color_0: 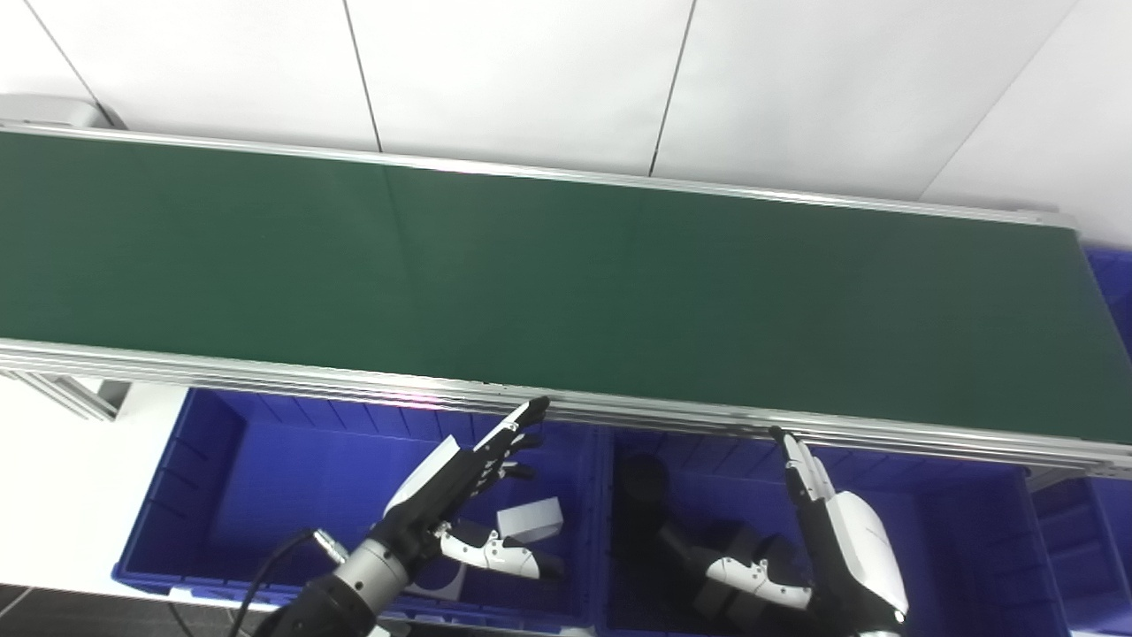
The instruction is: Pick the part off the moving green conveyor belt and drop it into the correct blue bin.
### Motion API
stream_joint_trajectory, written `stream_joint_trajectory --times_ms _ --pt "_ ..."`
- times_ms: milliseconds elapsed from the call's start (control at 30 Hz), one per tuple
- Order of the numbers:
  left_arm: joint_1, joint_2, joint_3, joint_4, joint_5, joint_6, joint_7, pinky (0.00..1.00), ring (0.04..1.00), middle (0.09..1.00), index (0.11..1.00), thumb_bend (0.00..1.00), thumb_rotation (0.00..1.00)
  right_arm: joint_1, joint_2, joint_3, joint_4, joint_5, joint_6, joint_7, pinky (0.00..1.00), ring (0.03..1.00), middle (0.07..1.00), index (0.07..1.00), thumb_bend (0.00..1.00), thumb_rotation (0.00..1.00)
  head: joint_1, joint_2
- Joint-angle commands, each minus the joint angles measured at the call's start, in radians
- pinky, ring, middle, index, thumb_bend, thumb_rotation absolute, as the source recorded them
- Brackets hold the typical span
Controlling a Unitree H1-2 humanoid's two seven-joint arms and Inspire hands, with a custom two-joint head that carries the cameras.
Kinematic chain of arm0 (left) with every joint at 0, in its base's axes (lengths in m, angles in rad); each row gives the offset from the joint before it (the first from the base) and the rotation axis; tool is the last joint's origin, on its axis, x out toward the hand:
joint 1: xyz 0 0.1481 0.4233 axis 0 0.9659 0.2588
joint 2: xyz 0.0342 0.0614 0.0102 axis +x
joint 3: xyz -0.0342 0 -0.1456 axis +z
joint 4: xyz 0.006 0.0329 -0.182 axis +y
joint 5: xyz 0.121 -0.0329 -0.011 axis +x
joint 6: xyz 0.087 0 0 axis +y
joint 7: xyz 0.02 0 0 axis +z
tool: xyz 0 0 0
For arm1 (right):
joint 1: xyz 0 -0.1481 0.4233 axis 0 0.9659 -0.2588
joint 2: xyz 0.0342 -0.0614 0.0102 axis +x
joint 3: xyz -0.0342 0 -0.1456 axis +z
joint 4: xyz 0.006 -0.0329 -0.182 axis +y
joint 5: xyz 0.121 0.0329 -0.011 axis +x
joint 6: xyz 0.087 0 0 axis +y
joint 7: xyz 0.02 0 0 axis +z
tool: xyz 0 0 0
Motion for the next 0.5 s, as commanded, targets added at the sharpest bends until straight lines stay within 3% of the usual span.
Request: stream_joint_trajectory --times_ms 0,167,267,467 --pt "-0.009 0.003 -0.004 -0.012 0.015 -0.007 0.018 0.81 0.963 1.0 1.0 0.85 0.25 0.003 0.007 0.013 -0.016 0.067 -0.113 -0.022 0.78 0.957 1.0 1.0 0.91 0.55 0.003 -0.001" --pt "-0.022 0.031 -0.013 0.006 0.053 -0.047 0.013 0.85 0.951 0.994 1.0 0.84 0.25 -0.008 0.004 0.028 0.021 0.169 -0.234 -0.019 0.78 0.92 0.984 0.993 0.9 0.55 0.003 -0.007" --pt "-0.034 0.056 -0.018 0.03 0.045 -0.089 0.002 0.9 0.954 0.975 0.968 0.85 0.24 0.002 0.018 0.029 0.007 0.224 -0.229 -0.001 0.76 0.892 0.958 0.967 0.92 0.54 0.004 -0.008" --pt "-0.046 0.083 -0.013 0.06 0.037 -0.135 0.012 0.87 0.958 0.987 0.956 0.85 0.22 0.02 0.047 0.039 -0.025 0.274 -0.199 0.02 0.77 0.892 0.949 0.967 0.9 0.5 0.006 -0.011"
